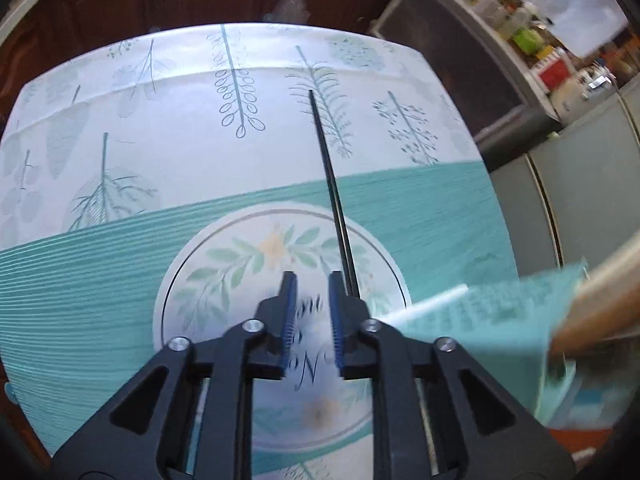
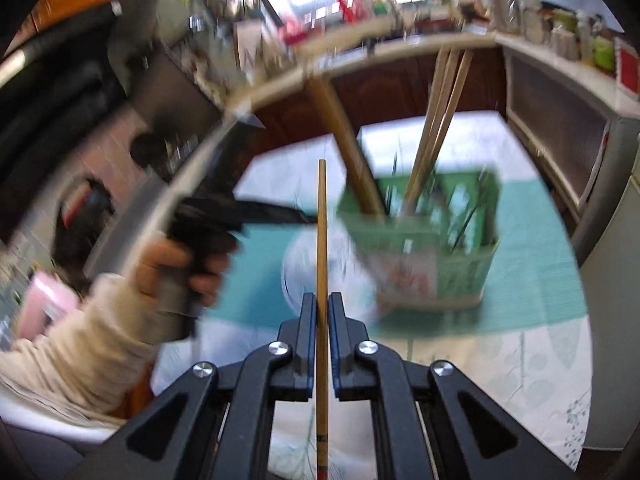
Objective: Organize utensils
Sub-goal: 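Lift both chopsticks over the green holder and open both grippers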
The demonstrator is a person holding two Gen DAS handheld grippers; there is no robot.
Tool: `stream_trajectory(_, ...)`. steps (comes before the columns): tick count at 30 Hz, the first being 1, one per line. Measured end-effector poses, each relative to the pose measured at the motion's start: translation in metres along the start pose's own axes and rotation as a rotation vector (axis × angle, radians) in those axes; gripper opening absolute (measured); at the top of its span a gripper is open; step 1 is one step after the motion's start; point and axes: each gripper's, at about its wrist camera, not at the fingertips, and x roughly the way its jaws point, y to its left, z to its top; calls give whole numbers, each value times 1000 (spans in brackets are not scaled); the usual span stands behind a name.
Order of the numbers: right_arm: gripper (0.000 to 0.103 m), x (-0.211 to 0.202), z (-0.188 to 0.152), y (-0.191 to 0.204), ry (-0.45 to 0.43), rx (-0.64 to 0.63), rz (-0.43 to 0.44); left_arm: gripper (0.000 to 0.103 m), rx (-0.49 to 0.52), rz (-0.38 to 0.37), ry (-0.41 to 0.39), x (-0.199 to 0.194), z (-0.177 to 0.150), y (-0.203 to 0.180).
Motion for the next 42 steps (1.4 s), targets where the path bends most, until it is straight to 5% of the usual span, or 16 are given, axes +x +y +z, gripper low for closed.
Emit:
stream_trajectory(8, 5, -39, 39, -22, -223, 53, 68, 23, -32, 4, 34, 47, 31, -14)
stream_trajectory(13, 5, -26, 42, -27, -226, 76, 78, 23, -2, 41, 41, 60, 32, -27)
stream_trajectory(22, 5, -15, 35, -37, -219, 82, 72, 20, 76, 293, 78, 68, 32, -41)
stream_trajectory(25, 5, -16, 32, -36, -221, 79, 74, 21, 87, 310, 100, 67, 29, -32)
stream_trajectory(28, 5, -16, 33, -36, -232, 78, 84, 4, 95, 315, 139, 64, 23, -21)
stream_trajectory(32, 5, -16, 41, -35, -276, 67, 88, 4, 103, 289, 164, 57, 4, -10)
stream_trajectory(37, 5, -13, 59, -24, -401, -11, 19, 3, 80, 192, 50, 28, -30, 0)
stream_trajectory(42, 5, 0, 71, -14, -502, -48, -16, 3, 34, 95, -184, -38, -61, -11)
